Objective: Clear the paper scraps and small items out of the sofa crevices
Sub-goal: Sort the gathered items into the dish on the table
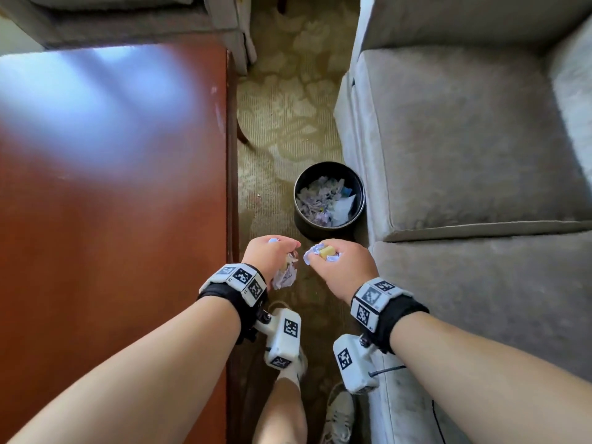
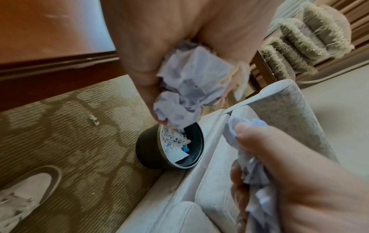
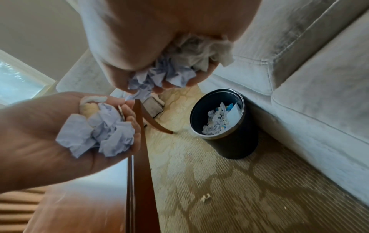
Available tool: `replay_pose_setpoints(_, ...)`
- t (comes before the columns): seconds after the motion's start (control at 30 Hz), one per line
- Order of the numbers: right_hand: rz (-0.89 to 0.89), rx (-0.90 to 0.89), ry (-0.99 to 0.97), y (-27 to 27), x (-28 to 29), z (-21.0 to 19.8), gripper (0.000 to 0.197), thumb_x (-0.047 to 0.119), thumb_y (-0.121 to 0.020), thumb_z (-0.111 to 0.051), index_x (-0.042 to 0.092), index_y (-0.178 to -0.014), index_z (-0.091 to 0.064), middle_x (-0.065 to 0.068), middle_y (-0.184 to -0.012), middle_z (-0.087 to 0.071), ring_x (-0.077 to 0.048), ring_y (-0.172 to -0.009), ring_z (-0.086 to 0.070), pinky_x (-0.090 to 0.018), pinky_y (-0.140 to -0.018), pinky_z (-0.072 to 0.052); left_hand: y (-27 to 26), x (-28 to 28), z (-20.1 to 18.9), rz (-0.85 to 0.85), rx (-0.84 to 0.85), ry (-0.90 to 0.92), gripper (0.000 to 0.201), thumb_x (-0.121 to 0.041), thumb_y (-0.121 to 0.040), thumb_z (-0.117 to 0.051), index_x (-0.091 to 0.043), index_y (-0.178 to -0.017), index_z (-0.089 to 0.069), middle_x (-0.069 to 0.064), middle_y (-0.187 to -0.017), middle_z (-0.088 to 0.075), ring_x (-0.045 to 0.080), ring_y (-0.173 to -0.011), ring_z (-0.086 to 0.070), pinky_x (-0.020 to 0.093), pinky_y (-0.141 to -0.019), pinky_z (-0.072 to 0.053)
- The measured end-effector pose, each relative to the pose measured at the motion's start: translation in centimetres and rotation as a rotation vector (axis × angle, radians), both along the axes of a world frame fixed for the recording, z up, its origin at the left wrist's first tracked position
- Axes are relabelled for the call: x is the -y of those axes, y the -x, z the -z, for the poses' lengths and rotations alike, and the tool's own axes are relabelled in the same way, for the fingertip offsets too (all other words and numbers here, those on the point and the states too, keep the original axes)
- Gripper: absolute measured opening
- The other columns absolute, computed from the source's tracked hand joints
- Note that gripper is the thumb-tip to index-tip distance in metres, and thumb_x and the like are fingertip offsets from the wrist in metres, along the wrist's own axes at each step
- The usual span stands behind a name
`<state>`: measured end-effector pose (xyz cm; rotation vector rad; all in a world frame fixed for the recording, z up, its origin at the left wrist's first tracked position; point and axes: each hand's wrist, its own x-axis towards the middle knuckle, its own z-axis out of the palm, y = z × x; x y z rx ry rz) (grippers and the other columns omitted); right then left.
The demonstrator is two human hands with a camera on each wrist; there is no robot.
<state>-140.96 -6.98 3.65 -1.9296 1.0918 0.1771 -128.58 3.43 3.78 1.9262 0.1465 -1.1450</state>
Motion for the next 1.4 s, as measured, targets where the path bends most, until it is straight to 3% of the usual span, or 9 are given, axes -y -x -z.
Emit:
replay_pose_setpoints(0.23, 0.104, -0.075, 0.006, -5.2, 5.6, 2.5, 0.034, 0.057, -0.074, -0.065, 0.032, -0.096, -0.071, 0.013, -0.081, -0.068, -0.008, -0.075, -0.062, -0.022, -0.064, -0.05, -6.6, 7.0, 2.2, 0.081, -0.037, -0.033, 0.014, -0.023, -0.078, -0.066, -0.022, -0.07, -0.077, 0.019, -0.091, -0.073, 0.038, -0.09, -0.069, 0.05, -0.084, -0.057)
replay_pose_setpoints(0.3, 0.119, -0.094, 0.017, -6.1, 7.4, 3.1, 0.039, 0.059, -0.074, -0.064, 0.03, -0.098, -0.071, 0.012, -0.083, -0.068, -0.01, -0.076, -0.062, -0.023, -0.066, -0.051, -7.8, 9.0, 2.8, 0.101, -0.06, -0.051, 0.013, -0.023, -0.079, -0.066, -0.019, -0.073, -0.077, 0.021, -0.088, -0.071, 0.036, -0.082, -0.067, 0.047, -0.08, -0.057)
replay_pose_setpoints(0.37, 0.127, -0.103, 0.011, -6.9, 9.2, 3.5, 0.037, 0.056, -0.076, -0.065, 0.028, -0.1, -0.071, 0.01, -0.086, -0.069, -0.012, -0.08, -0.063, -0.025, -0.071, -0.053, -8.7, 10.9, 3.3, 0.097, -0.087, -0.047, 0.013, -0.019, -0.081, -0.066, -0.013, -0.08, -0.077, 0.017, -0.084, -0.069, 0.029, -0.072, -0.061, 0.04, -0.074, -0.054)
replay_pose_setpoints(0.53, 0.14, -0.104, -0.01, -8.3, 13.4, 4.8, 0.039, 0.058, -0.076, -0.065, 0.027, -0.099, -0.072, 0.011, -0.085, -0.069, -0.012, -0.081, -0.063, -0.023, -0.07, -0.052, -10.2, 15.6, 3.8, 0.054, -0.183, 0.02, 0.014, -0.005, -0.084, -0.06, -0.001, -0.087, -0.073, 0.014, -0.079, -0.067, 0.026, -0.072, -0.06, 0.034, -0.071, -0.051)
replay_pose_setpoints(0.77, -0.002, -0.081, -0.012, -12.1, 16.9, 4.2, 0.031, 0.055, -0.08, -0.064, 0.028, -0.095, -0.071, 0.012, -0.081, -0.067, -0.012, -0.08, -0.064, -0.028, -0.072, -0.056, -12.7, 18.0, 3.5, 0.069, -0.183, 0.058, 0.031, 0.008, -0.085, -0.051, -0.009, -0.077, -0.075, 0.012, -0.076, -0.071, 0.024, -0.07, -0.066, 0.033, -0.071, -0.055)
replay_pose_setpoints(0.97, -0.348, -0.061, -0.016, -18.0, 11.7, 2.3, 0.03, 0.06, -0.077, -0.061, 0.033, -0.087, -0.068, 0.013, -0.078, -0.068, -0.01, -0.076, -0.063, -0.027, -0.066, -0.053, -15.4, 8.7, 1.0, -0.148, -0.16, 0.018, 0.021, -0.007, -0.073, -0.065, -0.022, -0.076, -0.079, 0.01, -0.089, -0.077, 0.03, -0.093, -0.071, 0.045, -0.088, -0.056)
replay_pose_setpoints(1.07, -0.495, -0.054, -0.035, -20.3, 6.4, 1.1, 0.028, 0.06, -0.074, -0.059, 0.035, -0.083, -0.068, 0.016, -0.075, -0.067, -0.006, -0.073, -0.062, -0.026, -0.064, -0.052, -15.7, 1.3, -0.7, -0.293, -0.111, 0.003, 0.02, -0.001, -0.079, -0.066, -0.016, -0.082, -0.078, 0.008, -0.084, -0.075, 0.024, -0.084, -0.069, 0.039, -0.085, -0.055)
replay_pose_setpoints(1.27, -0.729, 0.004, -0.04, -21.8, -6.3, -0.8, 0.023, 0.055, -0.076, -0.064, 0.034, -0.086, -0.069, 0.015, -0.082, -0.069, -0.008, -0.079, -0.063, -0.028, -0.074, -0.054, -13.1, -13.2, -2.7, -0.527, -0.043, 0.015, 0.016, -0.007, -0.078, -0.07, -0.02, -0.083, -0.079, 0.01, -0.089, -0.076, 0.024, -0.083, -0.068, 0.041, -0.083, -0.055)
replay_pose_setpoints(1.4, -0.841, 0.016, -0.015, -19.8, -15.7, -1.8, 0.012, 0.048, -0.074, -0.067, 0.036, -0.077, -0.069, 0.014, -0.075, -0.069, -0.011, -0.077, -0.065, -0.031, -0.072, -0.054, -8.4, -22.9, -3.6, -0.664, -0.028, 0.042, 0.018, -0.018, -0.062, -0.072, -0.027, -0.077, -0.079, 0.015, -0.094, -0.076, 0.024, -0.08, -0.063, 0.05, -0.09, -0.053)
